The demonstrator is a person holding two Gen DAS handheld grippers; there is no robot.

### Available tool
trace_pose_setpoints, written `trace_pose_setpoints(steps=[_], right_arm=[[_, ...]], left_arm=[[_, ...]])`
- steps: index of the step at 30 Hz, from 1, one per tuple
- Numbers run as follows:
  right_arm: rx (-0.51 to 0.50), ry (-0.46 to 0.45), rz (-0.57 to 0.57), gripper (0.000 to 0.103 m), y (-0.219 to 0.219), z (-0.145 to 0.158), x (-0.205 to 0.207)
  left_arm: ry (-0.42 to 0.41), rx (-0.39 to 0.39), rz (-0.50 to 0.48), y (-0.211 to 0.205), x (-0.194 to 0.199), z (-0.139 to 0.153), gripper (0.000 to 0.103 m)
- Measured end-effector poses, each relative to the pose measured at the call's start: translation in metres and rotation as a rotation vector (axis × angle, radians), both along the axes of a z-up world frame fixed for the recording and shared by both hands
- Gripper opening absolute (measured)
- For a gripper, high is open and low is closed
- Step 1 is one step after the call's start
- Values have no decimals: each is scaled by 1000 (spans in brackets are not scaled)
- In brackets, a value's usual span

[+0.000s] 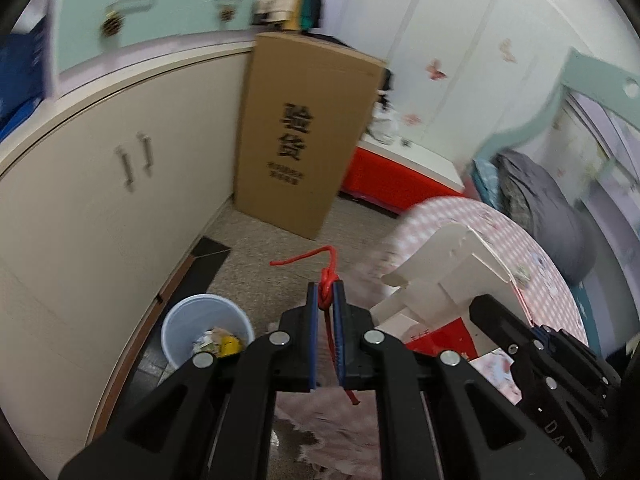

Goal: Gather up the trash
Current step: 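Open both tools to drop the carton and string into the wastebasket, then move both open tools back over the table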

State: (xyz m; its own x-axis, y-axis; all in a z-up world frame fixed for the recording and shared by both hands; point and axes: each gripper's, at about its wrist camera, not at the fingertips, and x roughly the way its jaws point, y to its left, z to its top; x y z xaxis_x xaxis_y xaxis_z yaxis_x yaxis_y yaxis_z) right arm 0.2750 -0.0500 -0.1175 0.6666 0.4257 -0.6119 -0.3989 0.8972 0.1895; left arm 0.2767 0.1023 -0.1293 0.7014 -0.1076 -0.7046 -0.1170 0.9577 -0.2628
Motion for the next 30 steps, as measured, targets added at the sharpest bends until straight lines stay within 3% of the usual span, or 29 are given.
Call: trace_pose_setpoints(steps=[11,13,14,15,21,30], right_arm=[[-1,93,137,12,116,-63,58],[-7,119,132,27,129,-80,70],[-11,140,123,50,132,-89,76],[-3,157,117,59,134,-98,80],[-4,197,109,61,134,-114,81],[-23,125,44,71,118,-101,73]], left_arm=[[112,-4,225,123,19,-52,7],[141,4,253,139,25,-64,7],[152,8,262,144,29,-69,7],[171,9,274,151,32,-76,7],[234,12,285,161,42,-105,8],[248,18,256,152,49,-113,8]])
